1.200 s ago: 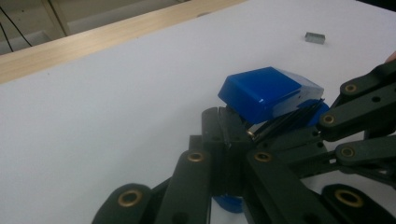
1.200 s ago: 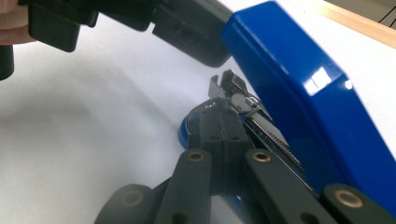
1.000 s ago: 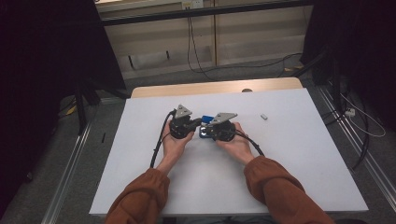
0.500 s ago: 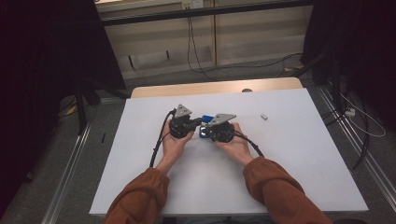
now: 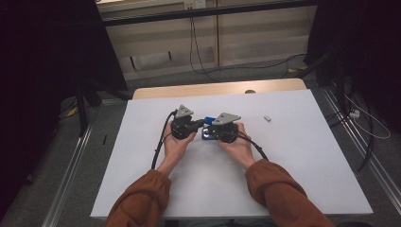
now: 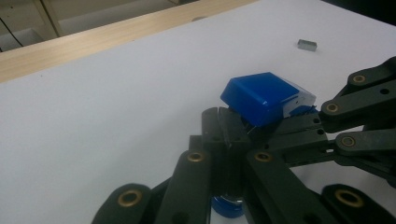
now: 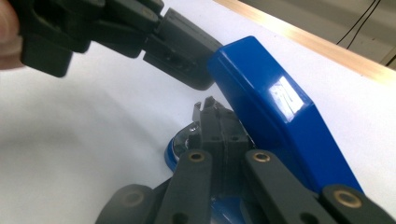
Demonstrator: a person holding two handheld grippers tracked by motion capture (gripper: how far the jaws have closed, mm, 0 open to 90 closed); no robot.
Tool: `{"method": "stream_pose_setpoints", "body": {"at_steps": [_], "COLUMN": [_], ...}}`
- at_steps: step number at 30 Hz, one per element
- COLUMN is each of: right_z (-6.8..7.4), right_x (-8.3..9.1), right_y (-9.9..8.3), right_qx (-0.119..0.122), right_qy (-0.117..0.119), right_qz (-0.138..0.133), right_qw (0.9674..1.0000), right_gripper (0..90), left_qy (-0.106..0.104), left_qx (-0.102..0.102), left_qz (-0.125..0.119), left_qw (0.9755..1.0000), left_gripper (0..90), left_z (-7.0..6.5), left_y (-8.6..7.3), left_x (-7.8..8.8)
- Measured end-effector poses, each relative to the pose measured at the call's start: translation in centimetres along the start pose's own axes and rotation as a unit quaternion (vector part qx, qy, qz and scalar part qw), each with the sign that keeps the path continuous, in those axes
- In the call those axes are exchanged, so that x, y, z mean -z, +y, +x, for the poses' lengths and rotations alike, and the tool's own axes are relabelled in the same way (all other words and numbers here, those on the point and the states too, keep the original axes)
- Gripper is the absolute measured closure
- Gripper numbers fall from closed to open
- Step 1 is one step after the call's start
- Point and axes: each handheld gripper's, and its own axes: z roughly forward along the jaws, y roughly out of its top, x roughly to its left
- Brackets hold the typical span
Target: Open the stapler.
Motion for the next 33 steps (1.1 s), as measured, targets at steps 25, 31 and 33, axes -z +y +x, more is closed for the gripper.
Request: {"method": "stream_pose_setpoints", "body": {"at_steps": [25,31,33], "right_z": [-0.4,-0.6,-0.5], "right_x": [0.3,0.5,0.4], "right_y": [0.1,0.1,0.0], "right_qx": [-0.008,-0.022,-0.024], "right_qy": [-0.011,-0.010,-0.012], "right_qz": [-0.005,-0.007,-0.008], "right_qw": [0.9999,0.9997,0.9996], "right_gripper": [90.0,90.0,90.0], "left_qy": [-0.012,-0.010,-0.009], "left_qx": [-0.003,-0.007,-0.011], "left_qz": [0.010,0.011,0.012], "left_qw": [0.9999,0.9999,0.9998], "left_gripper": [90.0,90.0,90.0], "left_z": [-0.1,-0.1,-0.1], "left_y": [-0.8,-1.0,-1.1], "left_x": [-1.0,-1.1,-1.2]}}
